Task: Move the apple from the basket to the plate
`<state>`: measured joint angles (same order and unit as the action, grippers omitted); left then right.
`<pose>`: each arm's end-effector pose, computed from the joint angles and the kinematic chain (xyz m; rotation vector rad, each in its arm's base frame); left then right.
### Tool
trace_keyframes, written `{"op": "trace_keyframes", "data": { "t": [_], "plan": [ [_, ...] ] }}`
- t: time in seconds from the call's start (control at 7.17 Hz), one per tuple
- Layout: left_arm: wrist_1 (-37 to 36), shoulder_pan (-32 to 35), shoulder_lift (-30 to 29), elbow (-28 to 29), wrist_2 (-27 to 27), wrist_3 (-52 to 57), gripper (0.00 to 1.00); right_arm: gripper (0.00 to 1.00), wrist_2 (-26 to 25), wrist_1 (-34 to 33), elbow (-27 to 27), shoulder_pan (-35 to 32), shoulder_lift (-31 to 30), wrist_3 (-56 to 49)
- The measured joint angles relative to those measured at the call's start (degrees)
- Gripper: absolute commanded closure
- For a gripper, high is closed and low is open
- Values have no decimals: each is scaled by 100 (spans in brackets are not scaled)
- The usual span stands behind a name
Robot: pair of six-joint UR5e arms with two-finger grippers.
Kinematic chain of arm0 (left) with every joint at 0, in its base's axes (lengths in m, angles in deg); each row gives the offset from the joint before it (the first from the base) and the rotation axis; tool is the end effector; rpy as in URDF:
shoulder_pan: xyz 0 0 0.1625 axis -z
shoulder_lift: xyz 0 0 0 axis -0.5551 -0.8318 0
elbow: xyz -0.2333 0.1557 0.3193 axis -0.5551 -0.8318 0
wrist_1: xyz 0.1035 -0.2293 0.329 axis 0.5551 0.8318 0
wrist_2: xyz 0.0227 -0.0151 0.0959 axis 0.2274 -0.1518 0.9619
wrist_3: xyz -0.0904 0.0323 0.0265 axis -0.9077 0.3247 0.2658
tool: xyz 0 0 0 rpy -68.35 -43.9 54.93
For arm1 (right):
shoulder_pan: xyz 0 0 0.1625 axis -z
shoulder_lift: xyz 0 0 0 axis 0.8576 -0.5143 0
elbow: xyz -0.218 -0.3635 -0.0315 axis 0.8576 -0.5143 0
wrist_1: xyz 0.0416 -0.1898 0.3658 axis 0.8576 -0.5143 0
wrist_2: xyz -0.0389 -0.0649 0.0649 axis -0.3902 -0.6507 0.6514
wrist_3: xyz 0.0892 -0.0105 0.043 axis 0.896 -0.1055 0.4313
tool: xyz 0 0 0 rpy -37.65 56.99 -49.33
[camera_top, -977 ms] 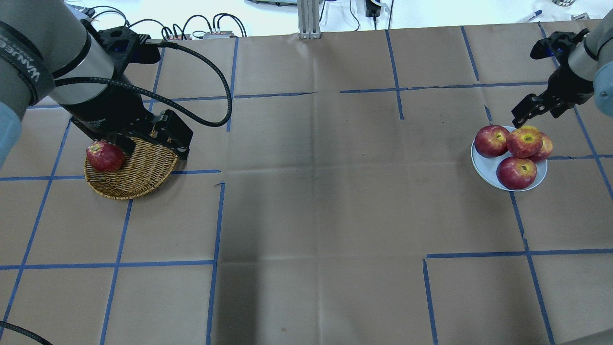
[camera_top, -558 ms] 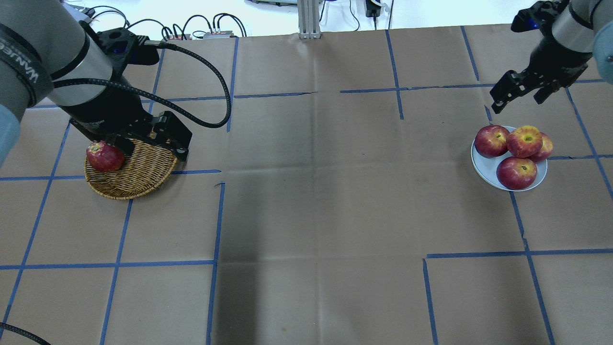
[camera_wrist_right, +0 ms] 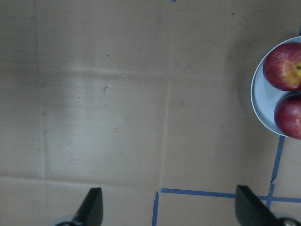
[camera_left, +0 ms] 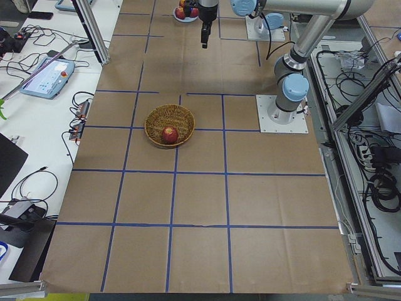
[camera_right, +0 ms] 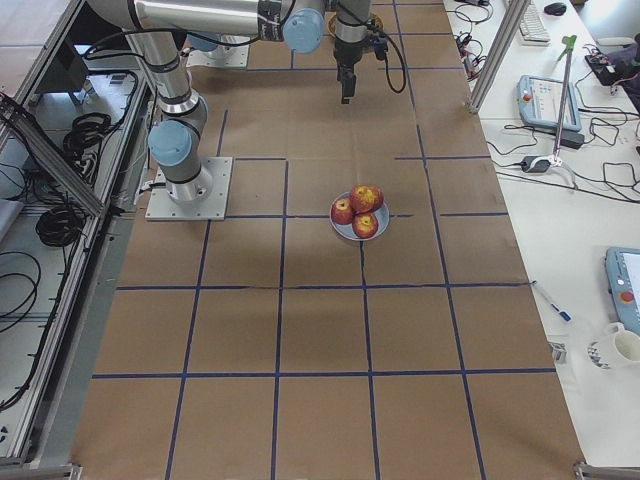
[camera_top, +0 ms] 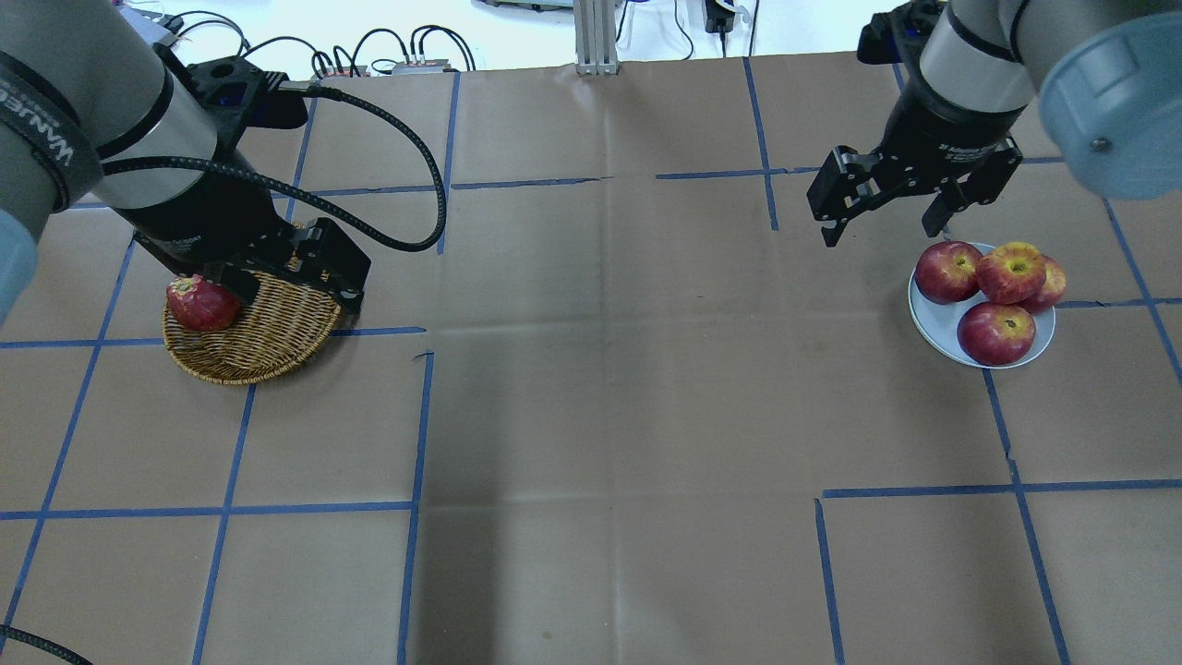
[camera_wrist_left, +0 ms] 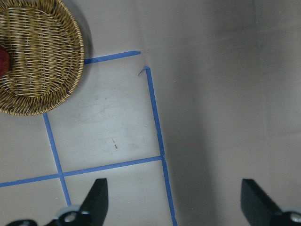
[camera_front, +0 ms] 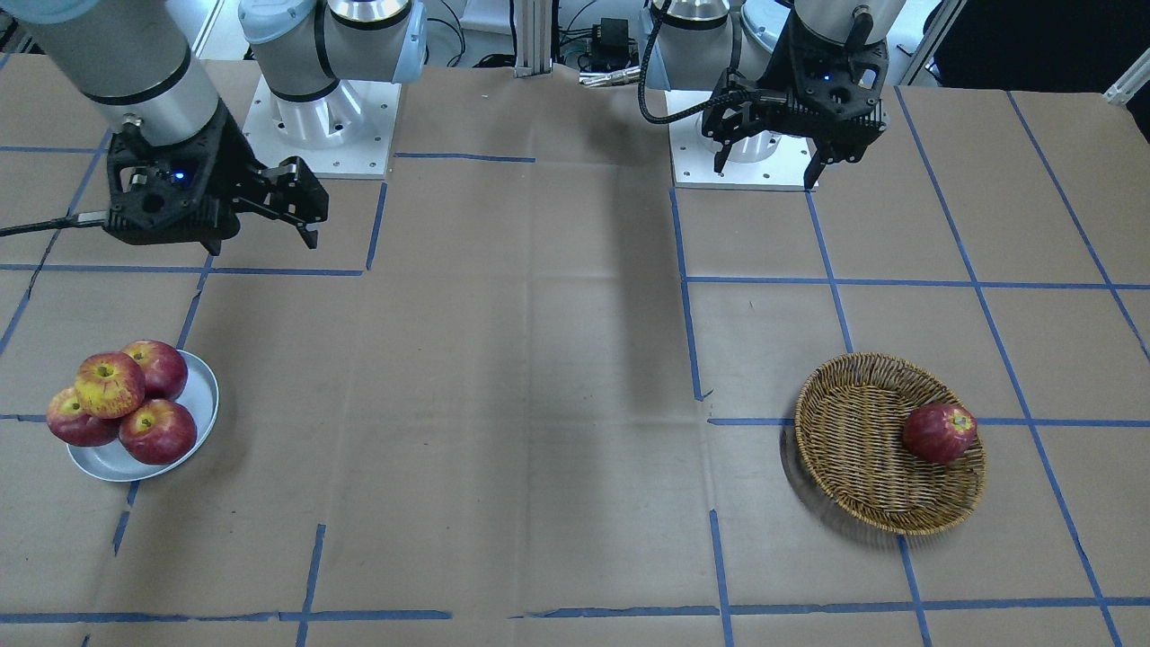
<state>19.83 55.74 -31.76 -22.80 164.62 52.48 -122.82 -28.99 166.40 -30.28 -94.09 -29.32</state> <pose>-0.1324 -0.4219 0.4986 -0.2640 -3.0976 -0.0022 0.1308 -0.4892 0.4599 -0.1093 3.1048 0.0701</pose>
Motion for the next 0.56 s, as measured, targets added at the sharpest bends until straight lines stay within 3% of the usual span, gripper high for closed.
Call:
{"op": "trace_keyframes", "data": {
  "t": [0.56],
  "plan": [
    [0, 1, -22, 31, -9, 0, 1, 0, -87, -5, 13, -107, -5, 150]
  ]
}}
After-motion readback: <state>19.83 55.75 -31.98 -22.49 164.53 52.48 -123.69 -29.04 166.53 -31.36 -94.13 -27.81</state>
